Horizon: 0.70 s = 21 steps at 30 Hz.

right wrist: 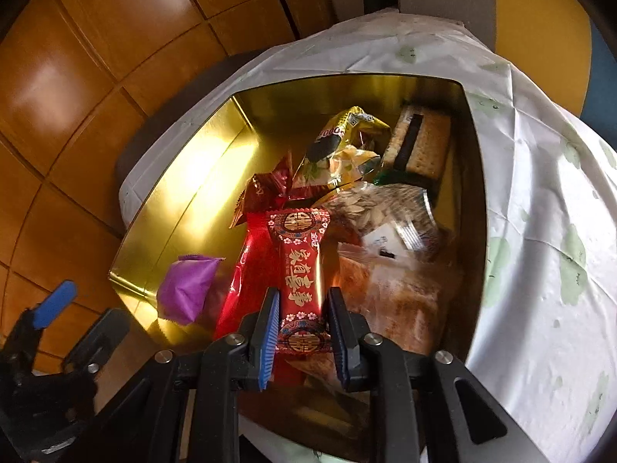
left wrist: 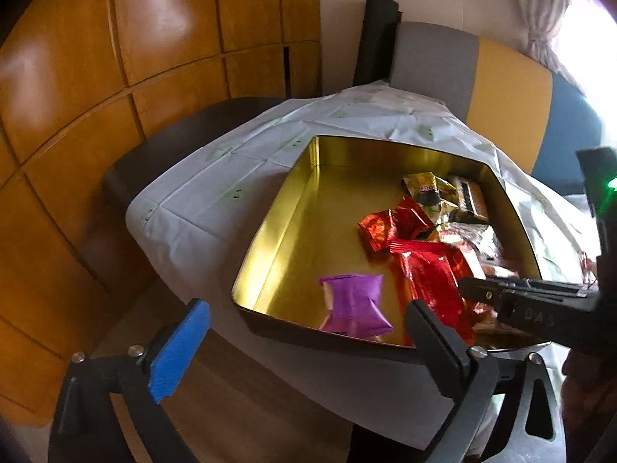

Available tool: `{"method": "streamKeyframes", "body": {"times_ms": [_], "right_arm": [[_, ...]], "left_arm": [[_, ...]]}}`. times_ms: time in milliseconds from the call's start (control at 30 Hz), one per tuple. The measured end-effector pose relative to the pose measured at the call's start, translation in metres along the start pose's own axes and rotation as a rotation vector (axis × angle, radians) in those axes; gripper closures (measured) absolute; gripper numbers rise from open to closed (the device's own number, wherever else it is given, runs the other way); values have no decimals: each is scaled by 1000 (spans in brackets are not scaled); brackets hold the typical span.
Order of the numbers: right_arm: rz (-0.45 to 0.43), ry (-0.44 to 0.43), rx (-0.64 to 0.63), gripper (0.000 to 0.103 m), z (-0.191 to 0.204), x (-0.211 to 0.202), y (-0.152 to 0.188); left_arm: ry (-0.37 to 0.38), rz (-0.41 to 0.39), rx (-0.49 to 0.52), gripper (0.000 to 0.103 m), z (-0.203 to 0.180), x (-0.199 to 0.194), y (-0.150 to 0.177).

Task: Organize snacks
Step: 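Carry the small red candy over the gold tin and open the right gripper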

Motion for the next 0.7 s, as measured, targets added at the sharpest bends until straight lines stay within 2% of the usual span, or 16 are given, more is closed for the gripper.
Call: {"method": "streamKeyframes", "body": {"times_ms": [67,267,700], "right_arm": [[24,-9,-1,77,1,4,3],[5,-32,-28,69,11,-3,11],[-89,-7,-7,69,0,-45,23]], "left_arm": [[-17,-7,-3,0,3,0,-1],[-43,-8,8,0,1,-2,0],[-62,-40,55,0,-11,-13,-4]]}}
Point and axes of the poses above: each gripper's, at about its wrist camera, not at the fingertips, and x roughly the way its jaws point, z to its left, y to its underside, the point moved 7 cm from there along x, roughly the way its jaws point
